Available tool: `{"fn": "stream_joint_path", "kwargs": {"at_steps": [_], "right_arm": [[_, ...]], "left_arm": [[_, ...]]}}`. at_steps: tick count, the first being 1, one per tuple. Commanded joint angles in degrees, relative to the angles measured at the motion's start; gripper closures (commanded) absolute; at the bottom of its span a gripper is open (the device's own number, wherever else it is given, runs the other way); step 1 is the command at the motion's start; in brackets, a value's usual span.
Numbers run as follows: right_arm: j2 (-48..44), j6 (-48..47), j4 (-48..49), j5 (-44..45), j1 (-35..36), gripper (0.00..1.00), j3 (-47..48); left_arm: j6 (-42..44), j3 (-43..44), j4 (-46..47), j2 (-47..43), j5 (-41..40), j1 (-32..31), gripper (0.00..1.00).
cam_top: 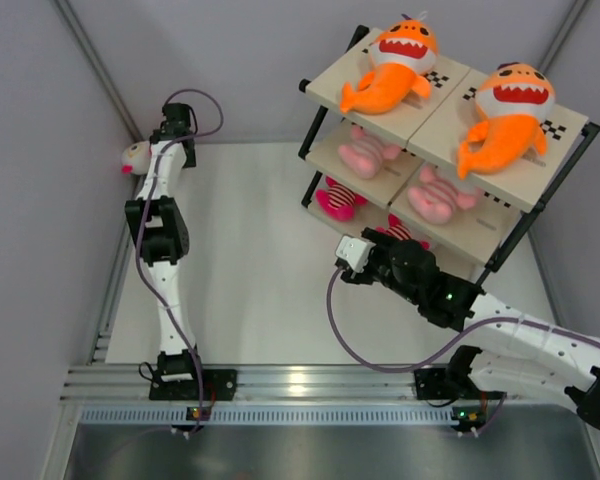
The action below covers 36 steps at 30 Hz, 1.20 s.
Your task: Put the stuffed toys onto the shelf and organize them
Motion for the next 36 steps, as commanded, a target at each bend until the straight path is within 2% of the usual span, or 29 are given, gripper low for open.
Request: {"fn": "stream_joint_path", "kwargs": {"at_steps": [1, 5, 8, 11, 15, 18, 21, 24, 27, 28, 29, 31, 33, 35, 36], "right_arm": [[-1.46, 1.73, 0.63, 4.9, 2.61, 0.36, 0.27], [-1.9, 4.53, -2.18, 8.93, 4.02, 0.36, -0.26], [-1.81, 6.65, -4.12, 12.19, 5.6, 0.36, -0.53], [-1.46, 7.79, -5.44, 15.43, 7.89, 0.36, -0.35], [-0.15, 7.53, -6.84, 19.22, 10.0, 0.36, 0.96], [1.43, 6.74, -7.37, 20.81, 10.96, 0.36, 2.37], [3.01, 6.13, -7.02, 21.25, 11.32, 0.36, 3.42], [4.42, 5.51, -6.76, 21.77, 11.76, 0.36, 3.69], [5.48, 5.51, -6.58, 23.09, 12.2, 0.36, 4.04], [5.57, 5.51, -6.49, 23.96, 12.63, 0.36, 4.13], [5.48, 5.51, -6.41, 24.5, 12.9, 0.36, 4.3], [4.61, 6.03, -6.49, 24.94, 13.43, 0.36, 5.09], [3.03, 6.74, -6.76, 24.85, 13.43, 0.35, 6.41], [1.97, 8.76, -8.07, 23.63, 13.52, 0.35, 7.9], [0.83, 9.55, -8.77, 22.93, 13.52, 0.35, 9.74]], "left_arm": [[2.93, 3.54, 13.47, 1.29, -5.21, 0.32, 0.36], [6.27, 2.66, 25.24, 3.93, -6.27, 0.23, 0.25], [9.08, 2.48, 34.21, 6.74, -7.32, 0.4, 0.08], [13.3, 2.92, 42.13, 9.99, -6.54, 0.76, 0.01], [18.21, 5.2, 47.68, 14.21, -3.2, 1.55, 0.01], [20.24, 6.86, 51.38, 16.85, -4.86, 2.34, 0.01], [20.77, 8.45, 52.18, 18.78, -2.41, 3.65, 0.03], [21.48, 8.46, 52.8, 19.66, 0.22, 4.71, 0.12], [21.31, 8.28, 51.75, 19.49, 2.78, 5.59, 0.46], [20.96, 8.19, 51.4, 19.14, 2.96, 6.03, 0.9], [20.26, 6.89, 51.05, 18.53, 2.78, 6.12, 1.0], [18.85, 3.9, 50.69, 14.59, 5.67, 6.12, 1.0], [17.89, -3.82, 50.69, 10.72, 11.1, 6.21, 1.0], [15.61, -13.02, 50.78, 2.99, 14.63, 5.86, 1.0], [14.81, -16.64, 50.6, -0.25, 20.3, 5.85, 1.0]]}}
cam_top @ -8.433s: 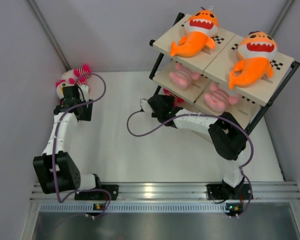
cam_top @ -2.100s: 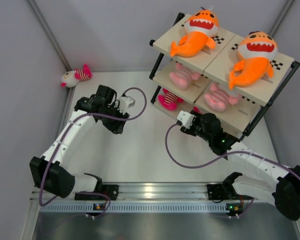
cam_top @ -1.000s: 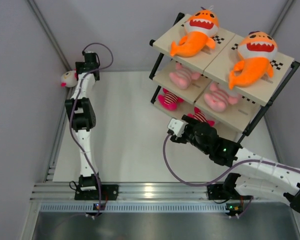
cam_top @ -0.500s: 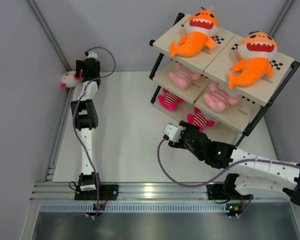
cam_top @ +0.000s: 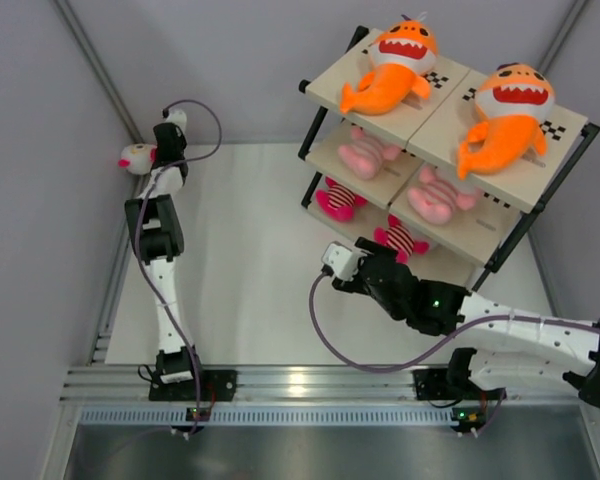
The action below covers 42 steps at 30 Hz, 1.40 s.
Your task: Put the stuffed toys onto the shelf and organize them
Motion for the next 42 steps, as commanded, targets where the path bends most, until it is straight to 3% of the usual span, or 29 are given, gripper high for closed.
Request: {"fn": "stream_joint_path", "kwargs": {"at_steps": [1, 6, 13, 18, 21, 29, 33, 40, 42], "right_arm": [[-4.2, 4.17, -0.9, -1.57, 1.12, 0.34, 6.73], [-7.19, 6.9, -3.81, -6.68, 1.21, 0.34, 11.39], [-9.13, 13.31, -8.65, -15.56, 1.39, 0.26, 16.93], [-3.34, 15.25, -13.82, -20.21, 1.39, 0.23, 25.89], [1.76, 16.48, -13.49, -26.18, 1.47, 0.19, 30.99], [12.83, 17.01, -4.01, -39.2, 1.12, 0.11, 34.07], [18.02, 22.27, -1.71, -46.93, -1.15, 0.1, 36.36], [25.23, 29.05, -1.01, -55.99, -2.48, 0.14, 37.68], [26.55, 31.49, 0.05, -57.22, -2.39, 0.2, 37.59]], "left_arm": [[-4.28, -11.51, 0.16, -17.0, 14.18, 0.63, 1.0], [-5.86, -28.38, -6.06, -34.17, 29.57, 0.01, 1.0], [-1.13, -48.76, -26.96, -59.83, 51.37, -1.65, 1.0], [8.45, -57.76, -42.71, -80.72, 68.33, -5.25, 1.0], [12.85, -58.38, -55.18, -85.07, 76.58, -6.31, 1.0], [14.61, -58.39, -67.68, -93.51, 76.7, -12.28, 1.0], [14.79, -57.77, -71.38, -95.1, 77.67, -14.31, 1.0], [12.86, -57.33, -71.83, -96.16, 78.81, -15.63, 1.0], [12.68, -57.42, -71.83, -96.07, 79.08, -15.98, 1.0]]}}
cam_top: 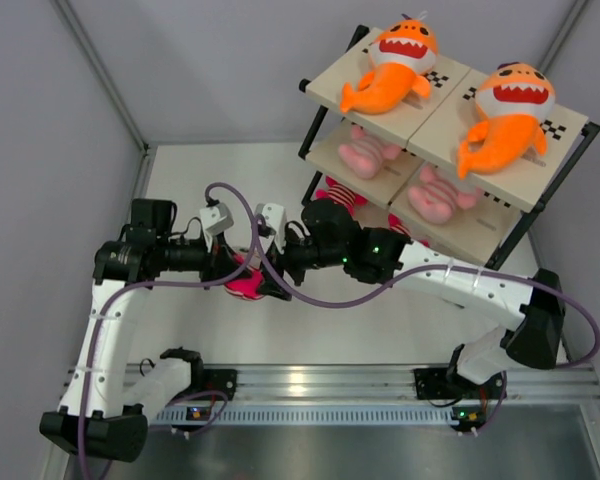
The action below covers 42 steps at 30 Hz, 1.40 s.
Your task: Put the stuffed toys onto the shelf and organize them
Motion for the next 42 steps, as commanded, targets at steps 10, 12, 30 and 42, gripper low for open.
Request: {"fn": "stream_joint_path", "kwargs": {"at_steps": [10, 12, 30, 42], "right_arm": [[-1.25, 5.1, -9.35, 3.23, -0.47, 1.0, 3.98], [-3.62, 4.13, -19.63, 9.46, -0.47, 1.0, 5.74], [-7.94, -10.02, -60.27, 35.24, -9.51, 1.0, 4.61], [-10.05, -12.22, -63.7, 34.22, -15.85, 1.0, 0.73]], "left_arm": [[-4.38, 4.6, -0.81, 1.22, -8.68, -0.79, 0.36], [-5.18, 5.57, -0.72, 2.1, -12.63, -0.79, 0.18], [-5.36, 9.27, -0.81, 6.33, -30.23, -0.7, 0.12], [-4.48, 9.71, -0.72, 7.2, -27.86, -0.7, 0.12]]}}
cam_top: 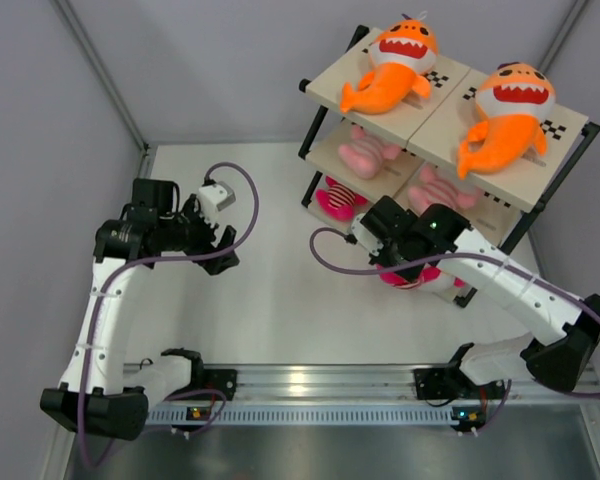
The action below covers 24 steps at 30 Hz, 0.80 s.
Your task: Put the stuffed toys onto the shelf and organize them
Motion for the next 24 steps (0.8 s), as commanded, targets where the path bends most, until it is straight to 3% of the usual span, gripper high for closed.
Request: {"fn": "stream_joint_path", "kwargs": {"at_steps": [1, 11, 17, 24], "right_arm": [[-1.41, -1.36, -5.4, -1.66, -1.38, 1.0, 1.43], [-1.59, -1.62, -8.65, -8.62, -1.38, 1.0, -1.1], [-2.73, 0.13, -9.27, -5.47, -1.82, 1.0, -4.27], [-1.5, 0.92, -9.18, 6.56, -5.95, 1.0, -7.79]], "left_arm": [[0.26, 2.23, -0.02, 0.8, 1.67, 0.08, 0.12], [0.26, 2.58, -0.02, 1.76, 2.81, 0.08, 0.12], [-0.09, 3.02, -0.11, 2.2, 3.34, 0.08, 0.12], [-0.35, 3.64, -0.03, 2.29, 3.34, 0.08, 0.12]]}}
